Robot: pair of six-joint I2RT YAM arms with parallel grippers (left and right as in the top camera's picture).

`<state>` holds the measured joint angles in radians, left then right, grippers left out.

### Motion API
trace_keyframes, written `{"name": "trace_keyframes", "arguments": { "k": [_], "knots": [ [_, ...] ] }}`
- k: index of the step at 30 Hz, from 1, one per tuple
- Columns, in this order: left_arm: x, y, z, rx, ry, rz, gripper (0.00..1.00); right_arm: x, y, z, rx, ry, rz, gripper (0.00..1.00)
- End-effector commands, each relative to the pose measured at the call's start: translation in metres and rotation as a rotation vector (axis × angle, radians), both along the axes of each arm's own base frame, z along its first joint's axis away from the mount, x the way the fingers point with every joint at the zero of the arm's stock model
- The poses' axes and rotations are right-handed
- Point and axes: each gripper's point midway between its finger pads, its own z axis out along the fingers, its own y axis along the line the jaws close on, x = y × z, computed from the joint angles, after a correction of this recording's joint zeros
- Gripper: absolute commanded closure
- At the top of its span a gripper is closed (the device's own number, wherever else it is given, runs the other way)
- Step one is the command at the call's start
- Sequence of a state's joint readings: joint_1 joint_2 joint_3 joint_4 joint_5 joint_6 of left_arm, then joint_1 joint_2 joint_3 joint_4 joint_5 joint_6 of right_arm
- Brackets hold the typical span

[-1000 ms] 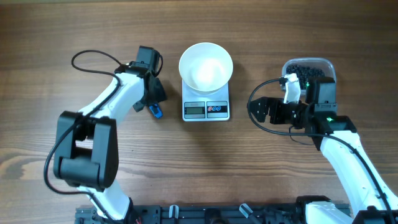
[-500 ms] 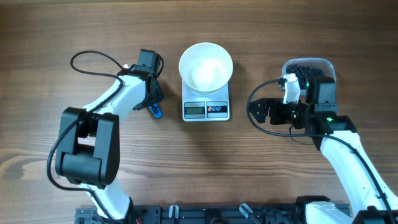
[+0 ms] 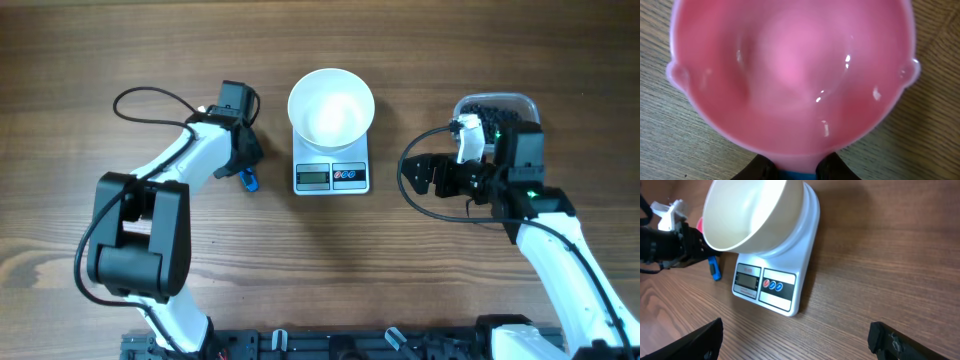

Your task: Scoop item into bowl and weigh 150g on scale

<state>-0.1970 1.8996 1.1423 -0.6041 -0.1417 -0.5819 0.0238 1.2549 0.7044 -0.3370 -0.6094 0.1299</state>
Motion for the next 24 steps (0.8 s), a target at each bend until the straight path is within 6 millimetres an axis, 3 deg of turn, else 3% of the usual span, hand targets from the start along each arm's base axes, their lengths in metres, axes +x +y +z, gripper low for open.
{"name": "trace_keyframes", "arguments": {
  "k": [1, 4, 8, 10, 12, 15, 17, 19, 24],
  "knots": [
    [0.005, 0.003, 0.025, -0.131, -0.055, 0.044, 0.73, -0.007, 0.015, 0.037, 0.072, -0.103, 0.085, 0.07],
    [0.012, 0.006, 0.059, -0.300, -0.126, 0.076, 0.74, -0.015, 0.023, 0.059, 0.115, -0.164, 0.131, 0.09],
    [0.018, 0.011, 0.125, -0.534, -0.277, 0.096, 0.74, -0.017, 0.025, 0.086, 0.150, -0.220, 0.123, 0.09],
    [0.014, 0.017, 0.140, -0.543, -0.306, 0.105, 0.74, -0.018, 0.030, 0.100, 0.193, -0.224, 0.141, 0.10],
    [0.007, 0.010, 0.150, -0.551, -0.312, 0.083, 0.74, -0.020, 0.034, 0.110, 0.242, -0.207, 0.146, 0.12],
    [0.005, 0.016, 0.136, -0.424, -0.286, 0.085, 0.67, -0.023, 0.034, 0.106, 0.261, -0.159, 0.129, 0.12],
    [-0.006, 0.013, 0.114, -0.311, -0.204, 0.037, 0.60, -0.030, 0.033, 0.096, 0.257, -0.100, 0.119, 0.11],
    [-0.016, 0.013, 0.088, -0.174, -0.114, 0.024, 0.42, -0.034, 0.031, 0.085, 0.233, -0.057, 0.112, 0.11],
    [-0.032, -0.001, 0.047, -0.153, 0.041, -0.009, 0.44, -0.036, 0.021, 0.060, 0.173, 0.028, 0.045, 0.10]
  ]
}}
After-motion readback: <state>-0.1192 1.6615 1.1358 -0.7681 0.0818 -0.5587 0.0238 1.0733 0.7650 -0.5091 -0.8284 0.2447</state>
